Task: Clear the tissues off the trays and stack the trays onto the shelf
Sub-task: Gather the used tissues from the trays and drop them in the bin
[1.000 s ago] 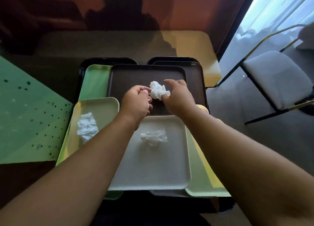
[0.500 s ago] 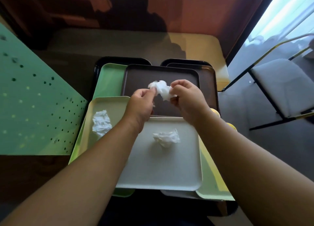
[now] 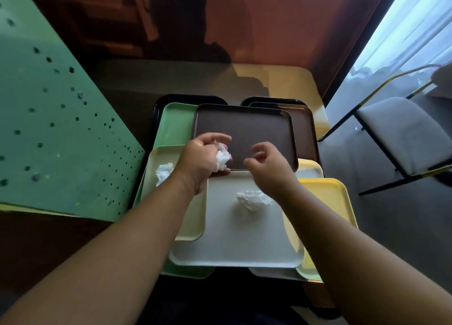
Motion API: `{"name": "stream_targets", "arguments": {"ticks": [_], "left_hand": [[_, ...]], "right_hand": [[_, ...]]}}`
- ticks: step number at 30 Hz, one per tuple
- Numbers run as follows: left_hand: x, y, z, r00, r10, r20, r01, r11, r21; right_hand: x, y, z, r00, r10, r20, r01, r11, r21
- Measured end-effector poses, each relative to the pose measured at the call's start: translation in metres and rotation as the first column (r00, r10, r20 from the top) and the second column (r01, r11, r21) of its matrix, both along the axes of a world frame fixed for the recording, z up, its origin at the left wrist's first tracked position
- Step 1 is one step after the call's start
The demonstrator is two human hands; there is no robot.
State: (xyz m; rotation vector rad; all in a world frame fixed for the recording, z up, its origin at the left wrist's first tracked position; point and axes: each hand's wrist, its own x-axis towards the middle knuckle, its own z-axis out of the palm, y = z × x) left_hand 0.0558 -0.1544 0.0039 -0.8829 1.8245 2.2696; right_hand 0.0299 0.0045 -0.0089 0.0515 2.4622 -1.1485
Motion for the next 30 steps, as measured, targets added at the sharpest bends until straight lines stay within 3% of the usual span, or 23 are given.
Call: {"name": "stream_targets", "arguments": {"ticks": [2,3,5,7,10,13,15,17,19,22,24,26,28,30], "left_hand": [[0.011,-0.010,-0.004,0.999,0.019,0.034,-0.015,0.993,-0.115],[0.016,-0.015,-0.006,0.998,0.045,0.046,-0.038,0.988,-0.150],[0.026,-0.025,-0.010,0.992,0.105,0.064,-0.094,0.982,-0.166],[0.038,-0.034,-0.011,0.989,0.122,0.086,-0.104,0.977,-0.188],[0.055,-0.047,-0.011,0.987,0.112,0.118,-0.091,0.982,-0.164],[0.070,-0.058,-0.007,0.984,0.056,0.167,-0.033,0.990,-0.137],[0.080,-0.059,0.002,0.983,-0.066,0.173,0.065,0.998,0.011],[0.089,-0.061,0.007,0.983,-0.145,0.114,0.130,0.983,0.133],[0.094,-0.072,0.004,0.990,-0.089,0.107,0.082,0.994,0.072],[0.104,-0.090,-0.006,0.984,0.034,0.177,-0.022,0.997,-0.068],[0.111,-0.097,-0.011,0.980,0.079,0.185,-0.066,0.995,-0.078],[0.118,-0.098,-0.013,0.979,0.093,0.182,-0.066,0.987,-0.148],[0.125,-0.100,-0.016,0.978,0.082,0.194,-0.028,0.963,-0.267],[0.131,-0.103,-0.021,0.972,0.107,0.208,-0.036,0.946,-0.322]], "right_hand": [[0.014,0.005,-0.018,0.974,0.228,0.001,-0.209,0.892,0.402],[0.022,0.007,-0.029,0.953,0.300,0.038,-0.277,0.813,0.512],[0.035,0.011,-0.047,0.930,0.359,0.073,-0.331,0.737,0.589],[0.041,0.011,-0.058,0.927,0.372,0.048,-0.327,0.737,0.591],[0.047,-0.003,-0.053,0.942,0.327,-0.080,-0.263,0.863,0.430],[0.060,-0.041,-0.019,0.962,0.164,-0.217,-0.159,0.987,0.041],[0.074,-0.073,0.006,0.956,0.172,-0.239,-0.214,0.964,-0.160],[0.084,-0.099,0.021,0.935,0.271,-0.227,-0.318,0.926,-0.204],[0.084,-0.114,0.021,0.942,0.306,-0.140,-0.333,0.910,-0.248],[0.077,-0.123,0.005,0.977,0.213,-0.015,-0.203,0.909,-0.365],[0.074,-0.129,-0.011,0.978,0.198,-0.069,-0.209,0.948,-0.240],[0.072,-0.134,-0.028,0.917,0.378,-0.129,-0.373,0.926,0.060],[0.071,-0.139,-0.041,0.782,0.618,-0.082,-0.569,0.761,0.312],[0.070,-0.141,-0.054,0.650,0.759,-0.016,-0.666,0.581,0.468]]}}
